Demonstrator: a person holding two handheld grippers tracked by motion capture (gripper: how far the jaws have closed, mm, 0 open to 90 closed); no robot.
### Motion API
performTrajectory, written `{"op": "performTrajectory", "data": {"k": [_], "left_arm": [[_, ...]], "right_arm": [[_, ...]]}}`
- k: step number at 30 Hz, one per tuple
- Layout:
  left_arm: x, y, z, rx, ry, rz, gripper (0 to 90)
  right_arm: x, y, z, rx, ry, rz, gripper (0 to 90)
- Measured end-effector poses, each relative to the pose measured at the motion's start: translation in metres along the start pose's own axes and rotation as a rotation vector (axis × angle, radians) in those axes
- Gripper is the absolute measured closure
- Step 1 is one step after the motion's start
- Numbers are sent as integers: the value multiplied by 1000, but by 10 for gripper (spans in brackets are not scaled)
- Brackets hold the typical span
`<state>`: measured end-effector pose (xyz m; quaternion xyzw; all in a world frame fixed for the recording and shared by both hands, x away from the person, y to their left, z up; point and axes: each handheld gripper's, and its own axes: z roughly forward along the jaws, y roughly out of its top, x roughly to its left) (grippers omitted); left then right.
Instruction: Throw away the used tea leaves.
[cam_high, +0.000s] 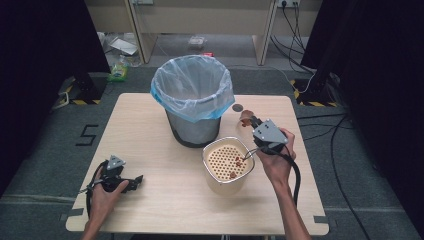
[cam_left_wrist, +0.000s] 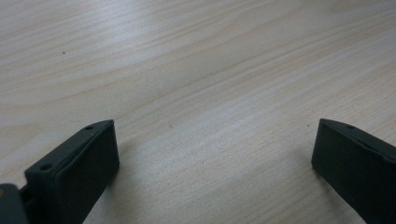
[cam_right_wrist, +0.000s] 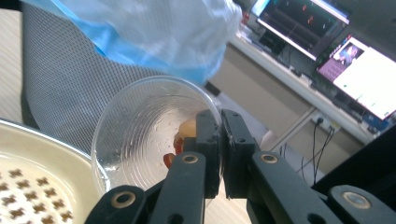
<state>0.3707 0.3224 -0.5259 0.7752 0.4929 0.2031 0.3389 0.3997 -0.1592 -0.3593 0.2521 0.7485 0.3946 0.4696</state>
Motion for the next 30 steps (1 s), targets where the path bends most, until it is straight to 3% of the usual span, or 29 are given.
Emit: {"op": "performTrajectory", "data": {"k": [11,16,21,22,24,25,26,27,30], "left_arm": [[0,0,0,0,1,2,0],[0,0,-1,0,0,3,0],[-1,-1,-1,2,0,5,0],[-1,-1,-1,2,-1,5,0],[-1,-1,-1,2,-1,5,0],[-1,-1,-1,2,-1,5,0],[-1,-1,-1,2,-1,5,0],[-1,-1,-1,2,-1,5,0],[-1,-1,-1,2,0,6,0]], "right_arm": [[19,10,-9,-81,12,-52,870],[36,9,-12,-128,-17,-140,870],[42,4,-11,-141,-38,-176,871],[46,1,-12,-179,-62,-244,872],[49,2,-13,-186,-77,-271,873],[54,2,-15,-205,-110,-356,873],[54,2,-15,-205,-110,-356,873],[58,-1,-14,-200,-122,-426,874],[62,-2,-15,-191,-107,-469,872]]}}
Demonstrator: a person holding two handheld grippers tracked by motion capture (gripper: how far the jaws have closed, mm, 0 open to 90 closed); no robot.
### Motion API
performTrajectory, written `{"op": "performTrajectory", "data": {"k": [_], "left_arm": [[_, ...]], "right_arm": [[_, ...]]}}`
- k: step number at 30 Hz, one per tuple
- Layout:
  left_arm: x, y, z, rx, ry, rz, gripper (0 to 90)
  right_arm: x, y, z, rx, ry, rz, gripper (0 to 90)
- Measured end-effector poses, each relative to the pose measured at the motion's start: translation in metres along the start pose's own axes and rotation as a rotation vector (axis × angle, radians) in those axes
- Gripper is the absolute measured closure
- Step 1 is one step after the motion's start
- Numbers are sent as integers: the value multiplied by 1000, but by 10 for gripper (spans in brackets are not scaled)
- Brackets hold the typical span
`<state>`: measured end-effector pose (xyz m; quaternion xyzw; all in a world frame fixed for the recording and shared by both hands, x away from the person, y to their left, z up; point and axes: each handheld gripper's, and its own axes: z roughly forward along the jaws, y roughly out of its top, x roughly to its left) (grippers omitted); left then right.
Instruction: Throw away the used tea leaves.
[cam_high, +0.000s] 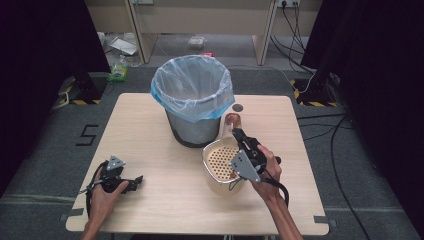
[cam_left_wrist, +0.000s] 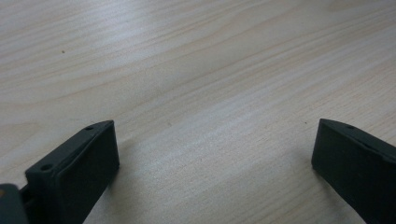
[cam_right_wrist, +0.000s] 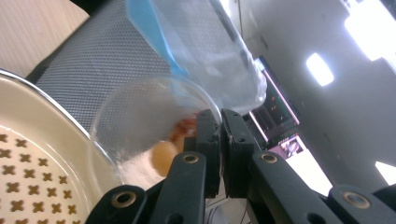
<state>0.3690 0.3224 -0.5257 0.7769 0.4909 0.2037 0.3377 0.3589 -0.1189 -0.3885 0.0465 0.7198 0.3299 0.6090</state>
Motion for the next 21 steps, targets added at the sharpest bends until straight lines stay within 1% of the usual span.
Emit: {"op": "performTrajectory", "data": {"k": [1,2,3,5,6,8,9,10,12,13,14,16,17,18,19,20,21], "left_arm": [[0,0,0,0,0,0,0],[0,0,0,0,0,0,0],[0,0,0,0,0,0,0],[0,0,0,-1,0,-1,0],[0,0,0,-1,0,-1,0],[0,0,0,-2,0,-2,0],[0,0,0,-2,1,-2,0],[0,0,0,-2,0,-2,0],[0,0,0,-2,0,-3,0],[0,0,0,0,0,-2,0],[0,0,0,-1,0,-2,0],[0,0,0,-1,1,-2,0],[0,0,0,-1,1,-2,0],[0,0,0,-2,0,-3,0],[0,0,0,-1,-1,-4,0],[0,0,0,-1,1,-2,0],[-1,0,0,-3,3,-1,0]], "right_arm": [[1,2,-1,-1,-12,-36,873],[1,2,-1,-1,-12,-36,873],[5,4,-3,-19,-43,-103,877],[6,4,-4,-26,-50,-110,877],[7,5,-5,-41,-63,-141,877],[8,6,-5,-44,-70,-150,877],[9,7,-6,-51,-81,-174,877],[9,7,-6,-53,-83,-167,877],[9,8,-7,-58,-96,-185,877],[9,8,-7,-58,-96,-185,877],[9,6,-7,-61,-115,-183,878],[11,7,-8,-79,-131,-207,879],[11,7,-8,-79,-131,-207,879],[15,8,-9,-102,-143,-261,880],[15,8,-9,-102,-143,-261,880],[16,4,-6,-75,-134,-224,880],[17,3,-6,-76,-132,-219,880]]}}
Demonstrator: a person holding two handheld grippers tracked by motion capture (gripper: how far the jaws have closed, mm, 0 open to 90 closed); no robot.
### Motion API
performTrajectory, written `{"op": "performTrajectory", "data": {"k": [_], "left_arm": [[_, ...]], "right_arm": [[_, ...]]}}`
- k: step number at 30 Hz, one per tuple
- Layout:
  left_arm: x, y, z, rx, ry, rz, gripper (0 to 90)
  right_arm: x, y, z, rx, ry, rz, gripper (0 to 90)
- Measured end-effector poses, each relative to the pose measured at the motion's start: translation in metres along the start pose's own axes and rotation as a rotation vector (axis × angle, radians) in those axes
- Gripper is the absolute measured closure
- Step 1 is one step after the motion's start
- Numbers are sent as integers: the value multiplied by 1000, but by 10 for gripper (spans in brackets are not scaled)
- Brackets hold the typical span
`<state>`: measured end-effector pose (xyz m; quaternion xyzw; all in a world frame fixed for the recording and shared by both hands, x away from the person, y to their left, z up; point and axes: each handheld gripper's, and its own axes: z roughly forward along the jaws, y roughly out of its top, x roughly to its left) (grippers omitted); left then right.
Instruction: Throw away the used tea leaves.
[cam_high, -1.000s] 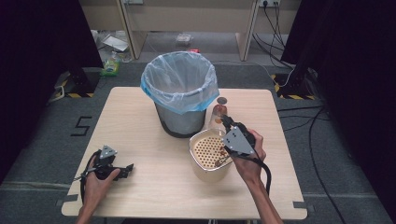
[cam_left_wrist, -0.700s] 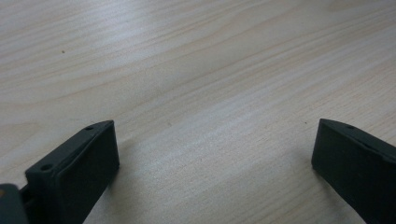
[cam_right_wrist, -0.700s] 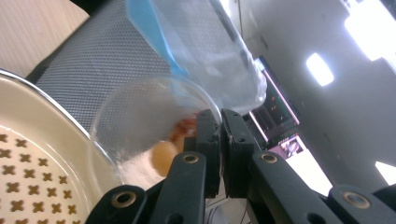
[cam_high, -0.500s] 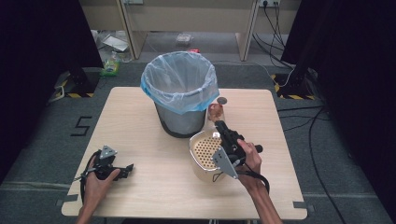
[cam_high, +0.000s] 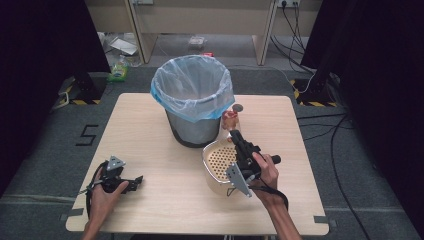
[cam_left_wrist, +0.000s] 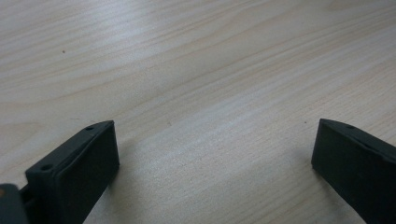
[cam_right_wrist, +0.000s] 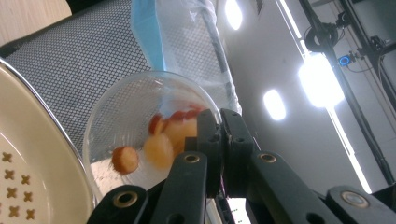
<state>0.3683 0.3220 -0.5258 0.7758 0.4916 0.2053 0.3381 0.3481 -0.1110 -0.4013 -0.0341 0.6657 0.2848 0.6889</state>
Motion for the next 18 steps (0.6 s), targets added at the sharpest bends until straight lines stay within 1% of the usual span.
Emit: {"op": "performTrajectory", "data": {"k": [2,4,5,6,7,11,13,14,15,16,17,18], "left_arm": [[0,0,0,2,-3,-2,0],[1,0,0,2,-4,-2,0],[0,0,0,1,-2,-1,0],[0,0,0,1,-3,-2,0],[0,0,0,2,-3,-3,0],[0,0,0,1,-1,-1,0],[0,0,0,2,-3,-2,0],[0,0,0,2,-3,-2,0],[0,0,0,1,-2,-2,0],[0,0,0,1,-2,-2,0],[0,0,0,1,-3,-3,0],[0,0,0,2,-3,-3,0]], "right_arm": [[0,1,1,-2,-5,-1,880],[0,1,0,-10,-25,2,880],[0,1,0,-10,-25,2,880],[-1,2,-1,-19,-43,-7,880],[0,1,0,-11,-47,-18,880],[4,-2,1,-6,-43,-31,880],[2,0,-1,-26,-64,-54,880],[2,0,-1,-26,-64,-54,880],[4,-1,-1,-20,-69,-39,880],[4,1,-3,-34,-81,-38,881],[4,1,-3,-34,-81,-38,881],[3,3,-5,-49,-90,-46,880]]}}
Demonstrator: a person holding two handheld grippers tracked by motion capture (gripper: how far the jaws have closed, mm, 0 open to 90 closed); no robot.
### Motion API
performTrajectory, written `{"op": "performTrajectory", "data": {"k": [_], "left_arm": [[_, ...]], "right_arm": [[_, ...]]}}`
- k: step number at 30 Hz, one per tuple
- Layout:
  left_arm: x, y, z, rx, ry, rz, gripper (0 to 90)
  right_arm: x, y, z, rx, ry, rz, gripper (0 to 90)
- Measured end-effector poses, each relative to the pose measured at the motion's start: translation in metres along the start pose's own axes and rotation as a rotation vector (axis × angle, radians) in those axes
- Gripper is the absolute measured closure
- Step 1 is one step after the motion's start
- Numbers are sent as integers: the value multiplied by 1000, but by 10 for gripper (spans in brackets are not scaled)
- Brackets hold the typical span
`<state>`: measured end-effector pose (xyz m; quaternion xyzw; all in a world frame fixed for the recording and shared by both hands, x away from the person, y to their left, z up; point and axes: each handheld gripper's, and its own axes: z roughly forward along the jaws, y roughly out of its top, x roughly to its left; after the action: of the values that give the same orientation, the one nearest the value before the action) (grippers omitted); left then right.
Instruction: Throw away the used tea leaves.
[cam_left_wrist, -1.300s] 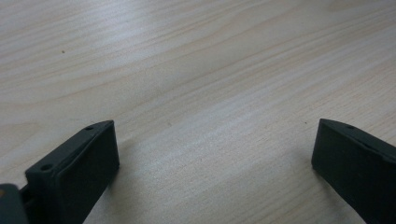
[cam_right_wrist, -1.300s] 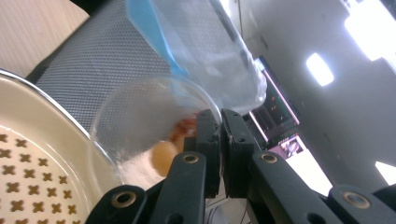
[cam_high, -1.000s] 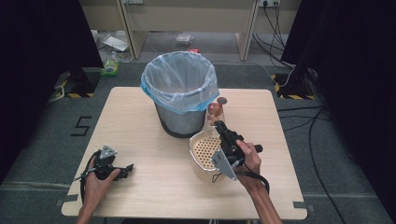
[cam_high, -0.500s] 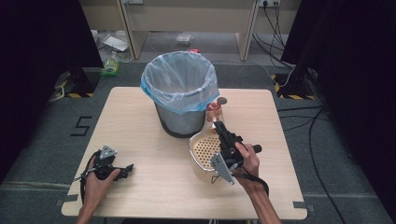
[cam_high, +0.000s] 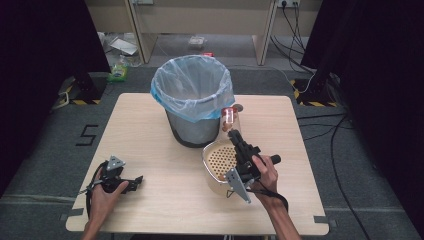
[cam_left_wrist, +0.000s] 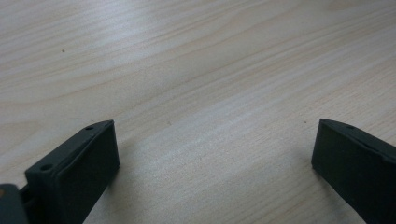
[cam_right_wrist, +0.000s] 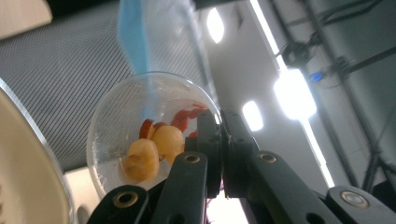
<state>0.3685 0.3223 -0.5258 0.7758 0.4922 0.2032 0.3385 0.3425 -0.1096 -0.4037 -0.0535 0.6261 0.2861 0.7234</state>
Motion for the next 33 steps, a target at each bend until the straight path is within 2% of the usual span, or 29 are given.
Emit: {"op": "performTrajectory", "data": {"k": [1,2,5,10,11,12,14,15,16,17,18,20,23,26,28,30,33], "left_arm": [[0,0,0,0,1,0,0],[0,0,0,-2,3,2,0],[0,0,0,0,0,0,0],[0,0,0,0,0,0,0],[0,0,0,0,0,0,0],[0,0,0,0,0,1,0],[0,0,0,0,0,0,0],[0,0,0,0,0,0,0],[0,0,0,0,0,0,0],[0,0,0,0,0,0,0],[0,0,0,0,0,0,0],[0,0,0,0,0,0,0],[0,0,0,-1,1,1,0],[0,0,0,1,-1,0,0],[0,0,0,-1,1,1,0],[0,0,0,0,0,0,0],[0,0,0,0,0,0,0]], "right_arm": [[0,0,3,21,18,-29,880],[1,-3,4,33,14,-8,880],[0,1,2,11,4,-34,880],[-2,2,2,-5,-1,-44,881],[2,3,0,-16,-3,-38,880],[1,5,-1,-23,-3,-63,880],[1,1,3,-10,-7,-45,880],[4,3,-2,-14,-18,-2,881],[4,3,-2,-14,-18,-2,881],[6,3,1,2,-4,-21,880],[0,3,3,-31,-7,-112,880],[4,5,1,-18,5,-67,880],[-2,8,2,-26,-17,-45,880],[-2,10,-1,-40,-34,-61,880],[0,7,1,-28,-20,-98,880],[3,8,-2,-45,-27,-87,880],[1,6,1,-32,-22,-80,880]]}}
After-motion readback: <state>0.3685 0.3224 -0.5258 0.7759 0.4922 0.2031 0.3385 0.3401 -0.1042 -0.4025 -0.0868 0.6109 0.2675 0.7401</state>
